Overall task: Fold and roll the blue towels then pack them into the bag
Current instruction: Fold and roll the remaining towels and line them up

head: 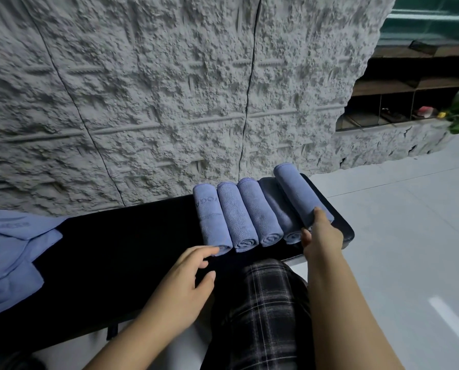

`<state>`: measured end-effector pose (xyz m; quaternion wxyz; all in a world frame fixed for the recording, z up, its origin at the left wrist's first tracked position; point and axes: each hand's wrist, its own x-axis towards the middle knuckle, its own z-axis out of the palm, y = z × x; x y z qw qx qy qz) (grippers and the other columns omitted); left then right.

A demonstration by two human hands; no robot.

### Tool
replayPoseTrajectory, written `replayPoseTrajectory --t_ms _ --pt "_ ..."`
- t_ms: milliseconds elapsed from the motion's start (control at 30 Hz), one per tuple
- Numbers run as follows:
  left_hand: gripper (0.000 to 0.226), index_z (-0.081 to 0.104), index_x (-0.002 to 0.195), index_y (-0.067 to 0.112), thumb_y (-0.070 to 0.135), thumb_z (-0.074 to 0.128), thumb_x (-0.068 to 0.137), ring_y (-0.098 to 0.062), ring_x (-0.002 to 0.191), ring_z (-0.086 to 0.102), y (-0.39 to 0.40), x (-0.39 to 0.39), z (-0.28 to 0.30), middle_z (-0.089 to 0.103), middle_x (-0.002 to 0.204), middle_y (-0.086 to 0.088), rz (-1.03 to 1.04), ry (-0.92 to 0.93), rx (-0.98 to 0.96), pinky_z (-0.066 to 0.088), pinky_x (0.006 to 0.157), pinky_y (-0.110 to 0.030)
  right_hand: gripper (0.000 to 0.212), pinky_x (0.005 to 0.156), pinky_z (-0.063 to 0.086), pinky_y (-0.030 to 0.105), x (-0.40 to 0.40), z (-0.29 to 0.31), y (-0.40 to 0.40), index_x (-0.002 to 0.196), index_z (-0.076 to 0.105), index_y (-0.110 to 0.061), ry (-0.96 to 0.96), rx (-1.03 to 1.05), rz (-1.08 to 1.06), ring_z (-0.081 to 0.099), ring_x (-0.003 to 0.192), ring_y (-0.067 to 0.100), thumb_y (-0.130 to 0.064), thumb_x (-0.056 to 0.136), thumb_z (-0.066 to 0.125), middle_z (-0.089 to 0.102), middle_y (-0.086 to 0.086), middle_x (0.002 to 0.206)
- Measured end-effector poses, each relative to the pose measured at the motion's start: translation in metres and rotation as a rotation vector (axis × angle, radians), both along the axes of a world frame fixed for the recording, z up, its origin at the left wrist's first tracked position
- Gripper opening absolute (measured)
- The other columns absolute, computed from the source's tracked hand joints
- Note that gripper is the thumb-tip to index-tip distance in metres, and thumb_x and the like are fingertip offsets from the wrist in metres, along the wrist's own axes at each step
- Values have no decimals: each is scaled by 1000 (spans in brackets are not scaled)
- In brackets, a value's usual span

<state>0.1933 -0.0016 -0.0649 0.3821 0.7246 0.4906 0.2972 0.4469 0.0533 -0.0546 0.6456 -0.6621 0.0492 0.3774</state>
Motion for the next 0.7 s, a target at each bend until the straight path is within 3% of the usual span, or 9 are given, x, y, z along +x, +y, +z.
replayPoseTrajectory --t_ms 167,300,400,467,567,700 --pt "40 49 115 40 9 56 90 13 105 46 -2 -10 2 43 121 29 31 -7 19 36 80 -1 35 53 41 27 -4 -6 -1 105 48 -5 -77 -50 44 53 61 20 -27 84 65 49 3 72" --pt "41 46 112 45 11 55 91 17 104 45 -5 -19 2 41 121 31 52 -10 14 35 80 0 63 70 46 33 -9 -11 -2 125 44 2 -134 -86 31 62 90 29 -33 79 69 52 6 102" --pt "38 47 116 41 13 55 91 16 104 46 -7 -28 -2 42 121 29 77 -8 -3 36 80 -1 77 76 49 37 -15 -8 -5 130 39 1 -164 -103 20 61 102 31 -40 74 71 54 14 120" --pt "37 49 119 38 14 54 91 14 105 47 -7 -36 -3 41 121 29 95 -2 -21 37 80 -3 81 84 47 42 -18 -6 -7 133 32 1 -188 -170 -6 56 110 35 -40 76 72 44 20 134" --pt "35 49 121 37 18 53 92 11 107 46 -7 -49 -7 40 121 31 133 12 -47 37 81 -8 78 87 40 38 -33 3 -12 136 25 2 -286 -260 5 45 115 33 -30 81 70 24 23 142" --pt "35 51 124 31 17 54 92 7 110 46 -8 -71 -13 42 121 26 179 46 -12 34 88 -11 77 101 37 41 -73 9 -15 136 24 0 -461 -244 111 36 126 37 -25 80 71 20 23 143"
